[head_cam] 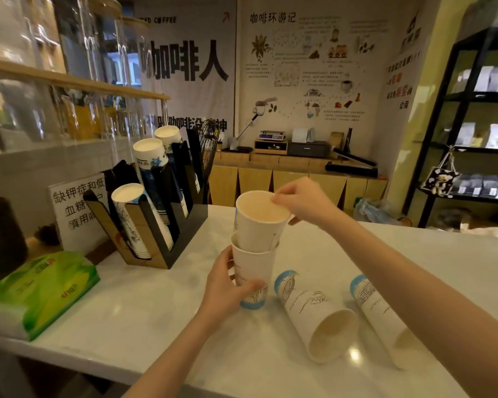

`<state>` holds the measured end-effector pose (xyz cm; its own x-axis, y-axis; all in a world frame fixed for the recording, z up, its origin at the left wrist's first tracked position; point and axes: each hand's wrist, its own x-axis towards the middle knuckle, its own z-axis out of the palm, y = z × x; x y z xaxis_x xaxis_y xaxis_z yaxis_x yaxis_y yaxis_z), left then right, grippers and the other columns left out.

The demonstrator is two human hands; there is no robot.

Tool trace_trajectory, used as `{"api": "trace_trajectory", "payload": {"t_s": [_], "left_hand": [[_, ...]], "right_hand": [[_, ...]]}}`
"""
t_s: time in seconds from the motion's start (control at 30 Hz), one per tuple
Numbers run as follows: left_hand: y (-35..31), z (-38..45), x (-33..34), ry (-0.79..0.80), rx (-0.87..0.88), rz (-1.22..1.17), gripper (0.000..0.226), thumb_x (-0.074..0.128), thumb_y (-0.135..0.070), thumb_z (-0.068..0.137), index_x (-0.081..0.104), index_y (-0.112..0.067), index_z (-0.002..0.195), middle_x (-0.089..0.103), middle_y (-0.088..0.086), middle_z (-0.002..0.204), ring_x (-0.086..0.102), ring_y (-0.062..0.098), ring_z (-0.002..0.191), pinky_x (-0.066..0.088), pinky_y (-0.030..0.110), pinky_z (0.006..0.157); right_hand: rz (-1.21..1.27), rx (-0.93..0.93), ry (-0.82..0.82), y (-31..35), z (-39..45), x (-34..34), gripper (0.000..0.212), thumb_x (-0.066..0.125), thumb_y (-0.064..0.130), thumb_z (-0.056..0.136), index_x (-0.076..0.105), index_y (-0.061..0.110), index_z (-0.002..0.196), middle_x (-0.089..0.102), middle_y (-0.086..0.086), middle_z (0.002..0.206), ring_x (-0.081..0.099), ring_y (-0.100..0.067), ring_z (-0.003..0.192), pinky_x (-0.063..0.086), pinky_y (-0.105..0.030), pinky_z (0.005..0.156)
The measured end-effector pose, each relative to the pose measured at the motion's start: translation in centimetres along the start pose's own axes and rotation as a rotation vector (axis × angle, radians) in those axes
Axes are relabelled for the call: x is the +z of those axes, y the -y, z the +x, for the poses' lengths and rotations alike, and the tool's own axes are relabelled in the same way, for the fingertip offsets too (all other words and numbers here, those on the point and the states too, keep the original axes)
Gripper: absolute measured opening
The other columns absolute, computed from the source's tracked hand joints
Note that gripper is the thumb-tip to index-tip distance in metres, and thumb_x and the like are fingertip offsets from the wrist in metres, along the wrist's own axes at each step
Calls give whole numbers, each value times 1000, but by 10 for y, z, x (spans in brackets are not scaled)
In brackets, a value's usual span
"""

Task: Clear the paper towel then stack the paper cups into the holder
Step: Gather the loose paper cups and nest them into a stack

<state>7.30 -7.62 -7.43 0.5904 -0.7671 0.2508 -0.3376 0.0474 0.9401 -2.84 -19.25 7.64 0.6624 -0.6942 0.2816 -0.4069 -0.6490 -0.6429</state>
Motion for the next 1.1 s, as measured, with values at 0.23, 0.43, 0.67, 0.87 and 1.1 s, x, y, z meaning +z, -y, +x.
{"api": "trace_trajectory", "payload": {"t_s": [0.23,0.43,0.67,0.87,1.1], "left_hand": [[-4,-3,2,-15,-7,39,84,78,-19,65,31,-25,133,46,-3,135,43,7,110,43,27,86],[-6,-4,1,-8,15,62,86,77,-18,66,27,-24,136,42,0,141,41,7,113,41,26,86],[-33,-22,-5,-200,279,439,96,68,-23,70,3,-26,141,5,0,153,5,16,140,16,43,117],[-89,-43,16,153,790,627,73,59,-20,69,24,-35,132,14,-11,147,6,8,136,-1,21,108],[-72,-23,48,726,638,964,87,67,-24,74,11,-39,140,-3,-12,156,-9,11,142,6,37,117]], "right_hand": [[-206,72,62,-23,-6,36,28,51,17,86,72,0,93,72,-19,100,66,-35,92,55,-51,82],[-105,78,172,-37,-13,37,44,38,31,95,56,1,122,57,-16,131,52,-31,119,41,-42,103],[-34,125,198,-59,-29,-6,47,32,43,95,53,14,125,61,-5,113,57,-19,100,44,-33,87],[-92,220,125,-102,-64,-49,37,44,40,91,61,14,111,66,-4,103,62,-18,91,45,-26,70],[-236,459,150,-137,-102,-78,50,52,50,84,57,12,117,59,-7,110,58,-25,98,50,-38,79]]}}
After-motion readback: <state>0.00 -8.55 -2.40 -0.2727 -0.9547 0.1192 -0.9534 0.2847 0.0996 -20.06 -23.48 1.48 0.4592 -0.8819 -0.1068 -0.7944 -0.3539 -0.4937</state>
